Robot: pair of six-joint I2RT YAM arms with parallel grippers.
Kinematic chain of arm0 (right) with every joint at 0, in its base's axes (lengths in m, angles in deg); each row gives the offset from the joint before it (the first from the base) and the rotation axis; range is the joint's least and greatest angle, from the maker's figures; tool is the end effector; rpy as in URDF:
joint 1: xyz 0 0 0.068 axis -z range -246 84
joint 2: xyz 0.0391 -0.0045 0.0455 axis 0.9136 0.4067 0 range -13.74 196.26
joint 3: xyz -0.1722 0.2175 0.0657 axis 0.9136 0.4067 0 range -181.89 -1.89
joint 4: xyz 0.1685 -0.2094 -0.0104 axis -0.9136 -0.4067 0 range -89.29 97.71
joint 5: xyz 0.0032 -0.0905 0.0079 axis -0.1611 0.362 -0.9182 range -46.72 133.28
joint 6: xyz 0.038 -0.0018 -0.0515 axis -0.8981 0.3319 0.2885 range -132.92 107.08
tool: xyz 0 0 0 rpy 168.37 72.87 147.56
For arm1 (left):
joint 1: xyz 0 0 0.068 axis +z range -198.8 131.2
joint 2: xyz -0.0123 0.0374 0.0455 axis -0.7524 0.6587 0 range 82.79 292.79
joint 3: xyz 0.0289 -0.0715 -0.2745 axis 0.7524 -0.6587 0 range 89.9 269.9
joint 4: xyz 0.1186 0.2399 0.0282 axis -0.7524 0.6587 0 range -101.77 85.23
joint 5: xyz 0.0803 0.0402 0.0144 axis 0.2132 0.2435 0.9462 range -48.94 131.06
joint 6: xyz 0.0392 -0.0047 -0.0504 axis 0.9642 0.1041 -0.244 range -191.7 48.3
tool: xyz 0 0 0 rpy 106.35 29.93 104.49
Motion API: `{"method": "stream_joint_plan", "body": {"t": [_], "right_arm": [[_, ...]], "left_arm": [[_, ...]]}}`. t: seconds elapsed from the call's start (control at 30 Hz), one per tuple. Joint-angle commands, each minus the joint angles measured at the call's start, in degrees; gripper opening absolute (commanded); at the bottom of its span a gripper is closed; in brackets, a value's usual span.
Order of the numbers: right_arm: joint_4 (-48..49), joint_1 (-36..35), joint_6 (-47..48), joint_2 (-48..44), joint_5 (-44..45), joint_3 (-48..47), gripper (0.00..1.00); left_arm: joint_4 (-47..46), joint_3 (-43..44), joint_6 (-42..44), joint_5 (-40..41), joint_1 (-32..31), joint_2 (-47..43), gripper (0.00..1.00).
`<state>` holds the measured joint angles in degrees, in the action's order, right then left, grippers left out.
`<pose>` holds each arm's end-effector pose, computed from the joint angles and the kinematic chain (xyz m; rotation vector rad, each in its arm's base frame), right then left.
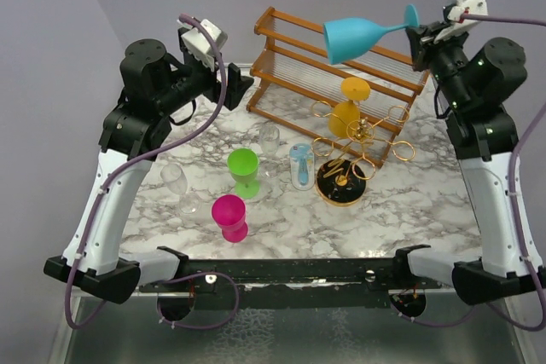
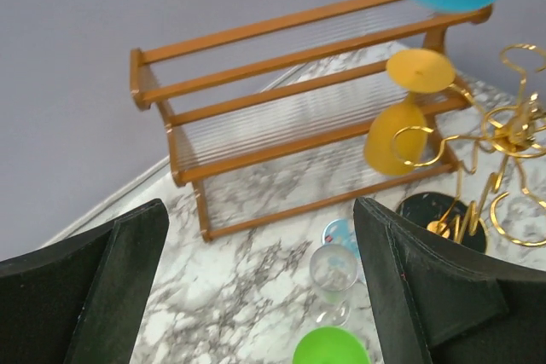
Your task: Place the wine glass upside down on the wine glass rack
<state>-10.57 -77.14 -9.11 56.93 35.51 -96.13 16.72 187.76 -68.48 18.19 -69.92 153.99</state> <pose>0.2528 0.0565 0.5421 -0.3014 1.4517 0.2037 0.2261 -0.1081 0.5389 0.6431 1.4966 -0.5603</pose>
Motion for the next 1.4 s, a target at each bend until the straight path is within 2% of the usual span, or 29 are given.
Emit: {"method": "stream_joint_plan", "body": {"t": [0.0, 0.2, 0.37, 0.53, 0.63, 0.77, 0.93, 1.17, 1.37], "right_arm": [[-3.19, 4.03, 20.21, -6.06, 10.24, -2.25, 0.01], [-4.55, 10.31, 35.77, -12.54, 25.11, 0.95, 0.01], [0.95, 11.66, 49.11, -17.15, 38.23, 11.19, 0.01], [5.01, 11.66, 60.53, -20.53, 43.44, 20.28, 0.01], [-1.73, 11.66, 61.73, -21.3, 40.15, 21.06, 0.01], [-16.43, 11.54, 60.38, -21.66, 30.18, 18.66, 0.01], [-29.67, 10.5, 63.31, -21.03, 20.49, 17.61, 0.01], [-35.16, 8.81, 69.22, -19.02, 16.81, 19.35, 0.01], [-36.29, 7.87, 71.4, -17.06, 7.41, 16.66, 0.01]], "left_arm": [[5.35, -2.02, 6.93, 7.61, -0.08, -0.53, 0.93], [6.38, -2.69, 7.76, 6.98, -0.15, 0.11, 0.93], [6.34, -2.33, 7.94, 7.29, -0.14, 0.63, 0.93], [5.69, -3.03, 8.07, 7.4, -0.14, 0.75, 0.93], [5.31, -3.7, 8.31, 7.78, -0.14, 0.54, 0.93], [5.2, -4.16, 8.77, 8.76, -0.14, 0.43, 0.93], [4.84, -4.6, 8.9, 8.68, -0.14, 0.28, 0.93], [4.97, -4.62, 8.98, 8.55, -0.14, 0.08, 0.93], [4.88, -4.91, 9.32, 8.48, -0.14, -0.01, 0.93]]}}
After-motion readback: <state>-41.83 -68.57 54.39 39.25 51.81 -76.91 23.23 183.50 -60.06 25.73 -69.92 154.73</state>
